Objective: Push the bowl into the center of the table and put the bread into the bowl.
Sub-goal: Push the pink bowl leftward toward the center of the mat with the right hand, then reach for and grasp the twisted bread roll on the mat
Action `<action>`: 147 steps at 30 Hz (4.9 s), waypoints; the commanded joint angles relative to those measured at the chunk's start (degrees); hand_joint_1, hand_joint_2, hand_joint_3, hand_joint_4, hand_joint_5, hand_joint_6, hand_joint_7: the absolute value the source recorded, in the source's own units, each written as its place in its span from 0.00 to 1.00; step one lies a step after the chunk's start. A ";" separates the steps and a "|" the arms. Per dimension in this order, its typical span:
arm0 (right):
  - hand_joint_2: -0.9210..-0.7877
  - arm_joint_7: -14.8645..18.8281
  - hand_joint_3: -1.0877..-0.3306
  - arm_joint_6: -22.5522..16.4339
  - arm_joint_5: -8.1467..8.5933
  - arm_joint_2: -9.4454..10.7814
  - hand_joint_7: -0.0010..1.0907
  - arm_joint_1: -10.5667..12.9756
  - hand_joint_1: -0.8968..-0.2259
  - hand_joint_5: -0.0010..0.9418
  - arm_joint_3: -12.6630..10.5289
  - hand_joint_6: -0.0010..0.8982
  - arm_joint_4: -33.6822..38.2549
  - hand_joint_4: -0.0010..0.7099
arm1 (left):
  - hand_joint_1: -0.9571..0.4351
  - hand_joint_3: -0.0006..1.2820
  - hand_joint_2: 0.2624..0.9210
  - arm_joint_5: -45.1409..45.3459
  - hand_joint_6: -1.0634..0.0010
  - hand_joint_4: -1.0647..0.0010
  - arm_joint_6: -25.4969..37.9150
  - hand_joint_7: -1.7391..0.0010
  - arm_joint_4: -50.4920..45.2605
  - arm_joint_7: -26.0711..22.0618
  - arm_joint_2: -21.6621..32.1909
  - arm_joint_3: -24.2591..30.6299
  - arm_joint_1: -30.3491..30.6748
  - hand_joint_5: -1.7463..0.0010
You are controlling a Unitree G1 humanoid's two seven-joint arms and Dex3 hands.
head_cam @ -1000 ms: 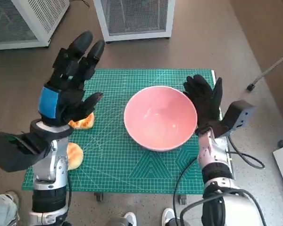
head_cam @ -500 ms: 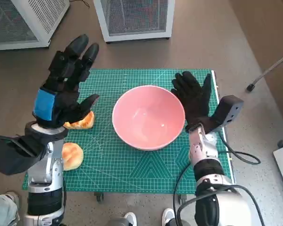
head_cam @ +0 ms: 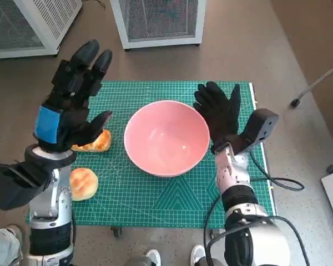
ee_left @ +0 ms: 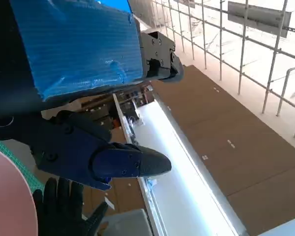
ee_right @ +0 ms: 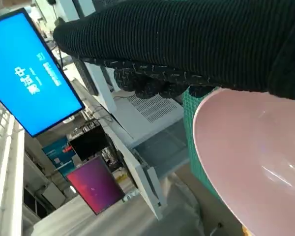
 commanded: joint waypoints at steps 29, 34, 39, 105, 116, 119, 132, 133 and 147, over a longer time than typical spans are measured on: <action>0.00 23.57 0.50 -20.02 2.23 -7.76 0.13 7.31 0.31 0.01 10.97 0.28 -31.31 0.27 | 0.24 0.21 1.00 3.01 0.91 0.79 0.76 0.78 -1.37 -3.03 9.39 3.00 -2.17 1.00; 0.00 24.29 0.47 -18.65 4.17 -7.93 0.13 9.32 0.34 0.01 11.65 0.28 -36.07 0.27 | 0.23 0.07 0.90 9.94 0.98 0.93 6.49 0.88 -4.24 -11.51 24.04 2.63 -0.08 1.00; 0.00 23.61 0.47 -16.93 5.10 -7.89 0.13 10.64 0.33 0.00 12.04 0.27 -38.97 0.26 | 0.39 0.02 0.65 16.53 0.98 0.99 26.14 0.97 -12.35 -18.09 36.93 -0.60 -0.69 1.00; 0.00 20.46 0.54 -16.31 5.47 -7.91 0.18 13.20 0.33 0.00 13.91 0.24 -41.37 0.27 | 0.63 0.02 0.70 51.75 0.80 0.91 38.40 0.99 28.40 -21.66 27.87 -36.76 -22.79 1.00; 0.00 20.29 0.53 -16.00 5.50 -7.75 0.19 13.61 0.32 0.00 13.98 0.24 -41.73 0.27 | 0.64 0.02 0.70 53.67 0.77 0.92 34.36 0.99 35.58 -19.91 24.60 -38.47 -23.71 1.00; 0.00 20.38 0.53 -15.90 5.66 -7.78 0.19 13.76 0.32 0.00 13.91 0.24 -41.75 0.27 | 0.63 0.02 0.70 54.43 0.76 0.92 32.55 0.99 38.12 -19.02 23.89 -39.18 -24.03 1.00; 0.00 20.06 0.53 -15.26 5.65 -7.83 0.20 14.26 0.34 0.01 13.88 0.23 -42.61 0.28 | 0.65 0.03 0.74 56.39 0.69 0.84 24.68 0.98 52.21 -8.79 19.22 -40.97 -25.80 0.98; 0.00 20.04 0.53 -15.20 5.64 -7.80 0.20 14.34 0.34 0.01 13.91 0.23 -42.73 0.28 | 0.66 0.03 0.75 56.74 0.68 0.82 23.76 0.97 53.34 -7.45 18.96 -41.26 -25.72 0.98; 0.00 19.99 0.53 -13.67 6.11 -8.15 0.21 15.01 0.34 0.01 13.62 0.23 -44.66 0.29 | 0.83 0.09 0.95 59.51 0.40 0.49 18.27 0.96 64.86 1.68 16.27 -43.56 -27.84 0.49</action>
